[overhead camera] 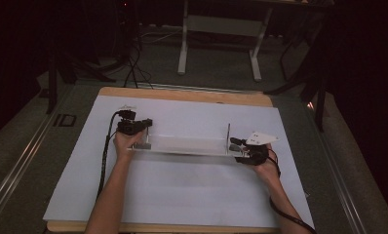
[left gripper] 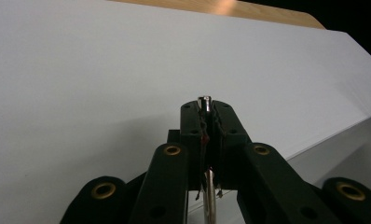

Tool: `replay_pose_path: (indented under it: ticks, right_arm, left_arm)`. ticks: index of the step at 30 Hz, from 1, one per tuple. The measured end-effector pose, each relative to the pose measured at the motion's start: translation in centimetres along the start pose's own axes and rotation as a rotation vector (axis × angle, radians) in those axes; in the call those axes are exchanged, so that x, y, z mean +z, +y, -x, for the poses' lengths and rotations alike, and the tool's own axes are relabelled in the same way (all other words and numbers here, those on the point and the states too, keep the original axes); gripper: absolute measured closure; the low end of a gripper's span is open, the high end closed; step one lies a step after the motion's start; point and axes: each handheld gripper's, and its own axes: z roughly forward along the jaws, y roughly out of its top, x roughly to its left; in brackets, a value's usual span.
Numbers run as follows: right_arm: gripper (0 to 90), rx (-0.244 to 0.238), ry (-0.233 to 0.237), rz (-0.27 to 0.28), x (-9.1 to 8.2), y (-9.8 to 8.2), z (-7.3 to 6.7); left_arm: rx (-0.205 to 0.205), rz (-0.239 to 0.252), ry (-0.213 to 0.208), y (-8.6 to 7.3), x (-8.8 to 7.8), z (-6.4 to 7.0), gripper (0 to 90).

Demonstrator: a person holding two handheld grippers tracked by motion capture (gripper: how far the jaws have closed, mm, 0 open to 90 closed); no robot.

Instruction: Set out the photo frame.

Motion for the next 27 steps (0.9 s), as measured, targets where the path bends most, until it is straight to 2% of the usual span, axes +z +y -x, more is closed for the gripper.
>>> replay_pose_path:
  ticks: [7, 19, 24, 26, 27]
  right_arm:
    - [52.1, 0.011, 0.01, -0.006, 0.0, 0.1, 0.2]
    - [52.1, 0.015, 0.024, -0.023, 0.0, 0.1, 0.2]
    - [52.0, 0.028, 0.025, -0.021, 0.0, 0.3, 0.3]
    - [52.0, 0.031, 0.025, -0.021, 0.0, 0.3, 0.4]
    - [51.9, 0.037, 0.023, -0.018, 0.0, 0.4, 0.4]
  left_arm:
    - [0.025, 0.01, 0.023, 0.0, -0.1, 0.2, 81.3]
    - [0.03, 0.052, 0.015, -0.4, -1.0, -0.1, 74.2]
    - [0.04, 0.085, 0.01, -0.5, -2.3, -0.3, 72.4]
    - [0.04, 0.085, 0.01, -0.5, -2.3, -0.3, 72.0]
    - [0.047, 0.113, -0.01, -0.6, -3.4, -0.5, 70.8]
